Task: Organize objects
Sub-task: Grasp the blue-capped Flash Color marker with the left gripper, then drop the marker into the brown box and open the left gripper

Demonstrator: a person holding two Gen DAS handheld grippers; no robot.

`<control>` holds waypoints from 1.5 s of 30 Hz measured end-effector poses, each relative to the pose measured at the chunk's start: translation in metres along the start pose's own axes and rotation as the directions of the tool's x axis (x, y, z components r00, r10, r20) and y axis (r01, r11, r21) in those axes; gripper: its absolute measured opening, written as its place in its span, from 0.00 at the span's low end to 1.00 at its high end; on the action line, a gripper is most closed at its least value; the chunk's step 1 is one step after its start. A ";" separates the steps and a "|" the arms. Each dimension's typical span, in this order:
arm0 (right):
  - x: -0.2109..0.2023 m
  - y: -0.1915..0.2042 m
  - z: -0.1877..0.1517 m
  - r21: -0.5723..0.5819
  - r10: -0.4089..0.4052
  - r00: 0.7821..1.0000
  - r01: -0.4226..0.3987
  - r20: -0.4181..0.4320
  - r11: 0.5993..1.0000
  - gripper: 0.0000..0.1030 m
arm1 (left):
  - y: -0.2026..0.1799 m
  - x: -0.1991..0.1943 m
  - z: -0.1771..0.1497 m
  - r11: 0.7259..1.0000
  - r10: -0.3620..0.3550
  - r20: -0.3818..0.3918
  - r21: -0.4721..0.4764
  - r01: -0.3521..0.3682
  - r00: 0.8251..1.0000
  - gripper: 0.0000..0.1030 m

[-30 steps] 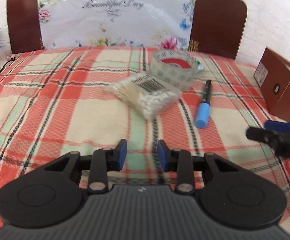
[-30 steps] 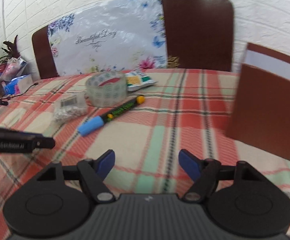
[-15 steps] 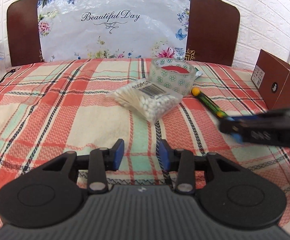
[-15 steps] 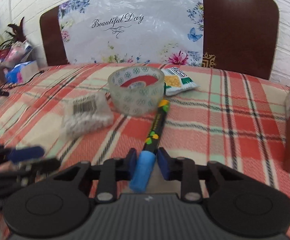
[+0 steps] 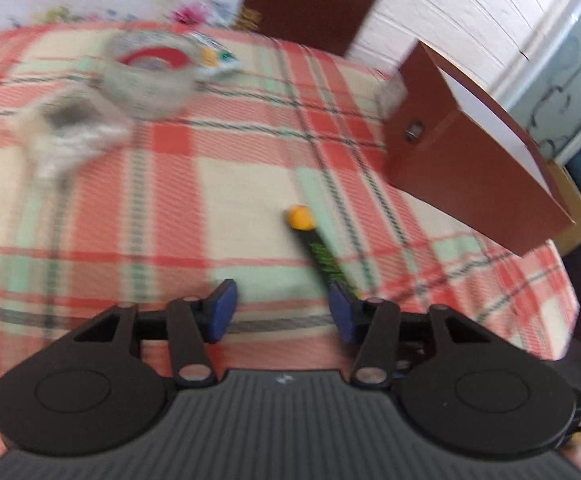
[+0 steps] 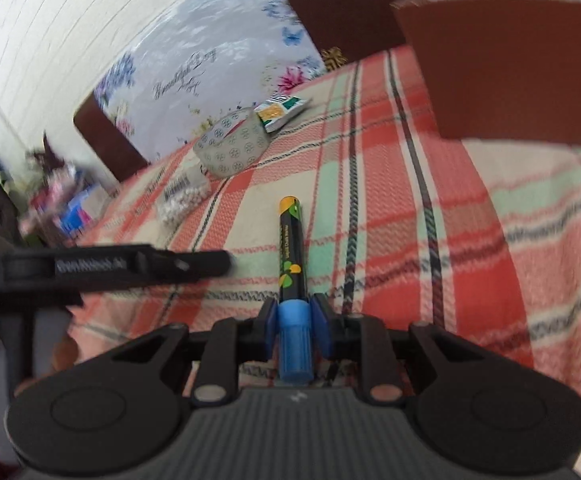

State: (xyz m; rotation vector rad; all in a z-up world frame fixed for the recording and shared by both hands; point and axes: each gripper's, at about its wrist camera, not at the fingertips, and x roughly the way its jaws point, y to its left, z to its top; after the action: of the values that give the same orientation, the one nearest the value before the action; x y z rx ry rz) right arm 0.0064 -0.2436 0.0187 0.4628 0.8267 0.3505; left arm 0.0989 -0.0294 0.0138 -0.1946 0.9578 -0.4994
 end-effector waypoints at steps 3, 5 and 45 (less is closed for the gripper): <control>0.000 -0.019 -0.001 0.108 0.085 0.996 -0.085 -0.001 0.991 0.19 | -0.025 0.018 0.003 1.000 -0.004 -0.049 0.003 0.004 0.999 0.58; -0.001 -0.025 -0.004 0.131 0.119 0.993 -0.118 0.007 0.984 0.19 | -0.038 0.026 0.005 0.999 0.022 -0.048 0.027 -0.020 0.999 0.43; -0.103 -0.097 0.064 0.096 -0.391 0.669 0.433 0.632 0.896 0.40 | -0.197 0.036 0.088 0.928 -0.126 0.174 0.368 0.054 0.977 0.35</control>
State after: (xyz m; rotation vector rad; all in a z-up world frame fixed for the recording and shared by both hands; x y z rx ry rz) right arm 0.0015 -0.3904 0.0696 0.2880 0.2218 -0.2151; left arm 0.1253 -0.2239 0.1112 0.0455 0.6522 -0.7196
